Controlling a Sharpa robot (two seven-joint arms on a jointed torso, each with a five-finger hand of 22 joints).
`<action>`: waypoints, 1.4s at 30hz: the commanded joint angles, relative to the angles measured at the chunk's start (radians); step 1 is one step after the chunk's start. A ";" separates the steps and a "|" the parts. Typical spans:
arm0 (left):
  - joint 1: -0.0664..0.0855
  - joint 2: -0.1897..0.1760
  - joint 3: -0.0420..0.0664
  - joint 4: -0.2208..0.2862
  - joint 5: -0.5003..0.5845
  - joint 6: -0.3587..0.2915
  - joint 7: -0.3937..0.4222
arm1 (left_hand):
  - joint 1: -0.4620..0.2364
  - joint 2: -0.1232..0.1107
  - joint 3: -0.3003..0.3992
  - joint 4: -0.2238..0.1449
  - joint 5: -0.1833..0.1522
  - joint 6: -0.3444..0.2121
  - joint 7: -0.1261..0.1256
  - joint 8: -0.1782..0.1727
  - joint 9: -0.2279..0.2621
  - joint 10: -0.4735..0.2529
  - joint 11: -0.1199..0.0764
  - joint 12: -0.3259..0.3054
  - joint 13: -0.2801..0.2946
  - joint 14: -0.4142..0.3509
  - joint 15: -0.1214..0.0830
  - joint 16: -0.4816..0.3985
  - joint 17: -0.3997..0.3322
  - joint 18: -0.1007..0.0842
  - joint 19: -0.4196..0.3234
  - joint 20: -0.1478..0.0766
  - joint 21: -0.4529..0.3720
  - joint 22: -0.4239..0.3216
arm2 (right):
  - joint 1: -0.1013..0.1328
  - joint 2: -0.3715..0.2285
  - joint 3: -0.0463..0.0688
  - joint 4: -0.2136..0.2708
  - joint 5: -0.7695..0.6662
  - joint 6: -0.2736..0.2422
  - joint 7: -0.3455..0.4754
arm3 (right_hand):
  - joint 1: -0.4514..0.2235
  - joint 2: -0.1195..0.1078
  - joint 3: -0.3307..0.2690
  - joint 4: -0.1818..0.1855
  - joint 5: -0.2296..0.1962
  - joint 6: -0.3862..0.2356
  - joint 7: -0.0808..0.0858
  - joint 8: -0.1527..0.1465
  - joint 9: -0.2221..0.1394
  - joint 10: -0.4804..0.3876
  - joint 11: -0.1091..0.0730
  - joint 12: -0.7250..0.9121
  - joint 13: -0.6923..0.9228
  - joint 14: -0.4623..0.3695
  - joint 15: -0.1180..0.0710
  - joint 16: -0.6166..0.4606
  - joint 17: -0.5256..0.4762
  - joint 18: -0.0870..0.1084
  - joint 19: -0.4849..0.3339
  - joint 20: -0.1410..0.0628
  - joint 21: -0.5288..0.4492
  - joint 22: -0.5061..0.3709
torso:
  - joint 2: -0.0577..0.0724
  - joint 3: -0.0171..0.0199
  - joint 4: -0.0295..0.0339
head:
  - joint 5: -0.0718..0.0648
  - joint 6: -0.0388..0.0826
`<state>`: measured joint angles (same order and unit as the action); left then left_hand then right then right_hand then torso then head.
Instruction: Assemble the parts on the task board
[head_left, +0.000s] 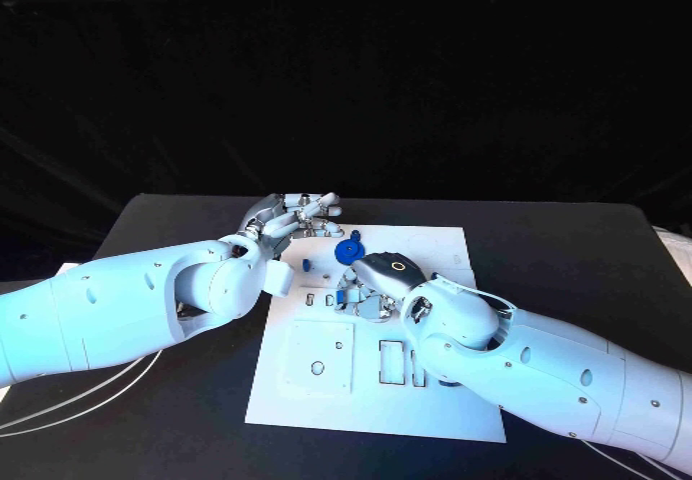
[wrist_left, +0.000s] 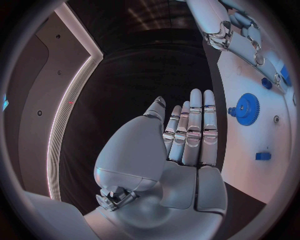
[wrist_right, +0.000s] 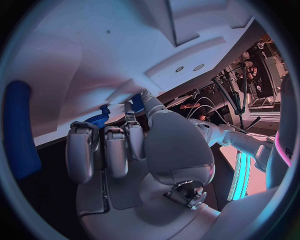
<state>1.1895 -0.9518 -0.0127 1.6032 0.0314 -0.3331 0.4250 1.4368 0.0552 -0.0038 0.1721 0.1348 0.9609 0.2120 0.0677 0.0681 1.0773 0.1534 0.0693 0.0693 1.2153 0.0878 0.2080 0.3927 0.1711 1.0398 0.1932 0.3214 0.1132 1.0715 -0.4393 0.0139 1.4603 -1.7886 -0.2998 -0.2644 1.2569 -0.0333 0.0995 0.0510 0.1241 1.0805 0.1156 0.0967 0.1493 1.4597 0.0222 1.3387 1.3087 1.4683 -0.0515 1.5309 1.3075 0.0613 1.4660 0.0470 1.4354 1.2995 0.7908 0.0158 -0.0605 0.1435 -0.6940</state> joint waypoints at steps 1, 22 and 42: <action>0.000 0.002 0.000 0.001 0.001 0.018 0.008 | 0.000 -0.003 -0.001 -0.007 -0.001 -0.003 0.003 -0.004 -0.001 -0.006 0.001 -0.006 -0.001 -0.008 0.002 -0.004 0.001 0.011 -0.006 0.004 -0.005 -0.002 | -0.005 -0.001 -0.005 -0.007 -0.009 0.015 -0.029 | -0.015 -0.017 -0.014 0.007 -0.006 -0.023 0.004 -0.014 -0.004 -0.014 0.012 -0.033 0.106 0.085 0.011 -0.006 0.189 -0.005 0.001 0.012 -0.011 -0.010 | 0.000 0.0002 0.0002 | -0.002 -0.001; 0.000 0.000 0.000 -0.003 0.004 0.022 0.002 | -0.001 -0.003 -0.001 -0.007 -0.001 -0.004 0.004 -0.004 -0.001 -0.006 0.002 -0.005 -0.001 -0.008 0.002 -0.004 0.003 0.011 -0.006 0.004 -0.005 -0.002 | -0.007 -0.061 -0.003 0.074 0.014 -0.234 0.040 | -0.047 -0.055 -0.057 0.067 0.004 -0.093 0.024 -0.028 -0.004 -0.055 0.032 -0.094 0.066 0.083 0.029 -0.013 0.182 0.000 -0.009 0.030 -0.027 -0.034 | -0.001 -0.0006 -0.0011 | 0.003 -0.003; 0.000 -0.035 0.000 -0.022 -0.411 0.157 -0.416 | -0.062 -0.022 0.006 0.031 -0.005 0.142 -0.099 0.057 0.034 0.321 -0.122 0.224 0.175 0.341 -0.128 1.168 0.997 -0.039 0.369 -0.127 0.575 0.525 | 0.077 -0.445 0.065 0.297 0.848 -0.025 0.434 | 0.141 0.035 0.008 0.056 0.011 -0.108 0.040 -0.024 0.018 -0.332 0.035 -0.800 -0.438 -0.113 0.031 -0.638 -0.461 0.126 -0.302 0.030 -0.599 -0.788 | -0.033 -0.0014 -0.0292 | 0.023 0.001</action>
<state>1.1896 -0.9852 -0.0129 1.5800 -0.1686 -0.2762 0.2105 1.3800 0.0310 0.0024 0.1992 0.1348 1.0978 0.1118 0.1240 0.1023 1.3903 0.0326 0.2907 0.2441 1.4660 -0.0386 1.3458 1.2778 0.1380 1.3993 0.0676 0.8697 0.6084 1.1470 -0.8773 0.0785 1.7548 -1.2385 -0.3970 0.1072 1.3928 0.0007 0.1024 0.1069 0.1340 0.9671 0.1443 0.0775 0.1656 1.1315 0.0581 0.5735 0.8999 1.3661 -0.0233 0.9290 0.8781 0.1787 1.1796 0.0756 0.8721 0.5536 0.7692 0.0151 -0.0817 0.1640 -0.6908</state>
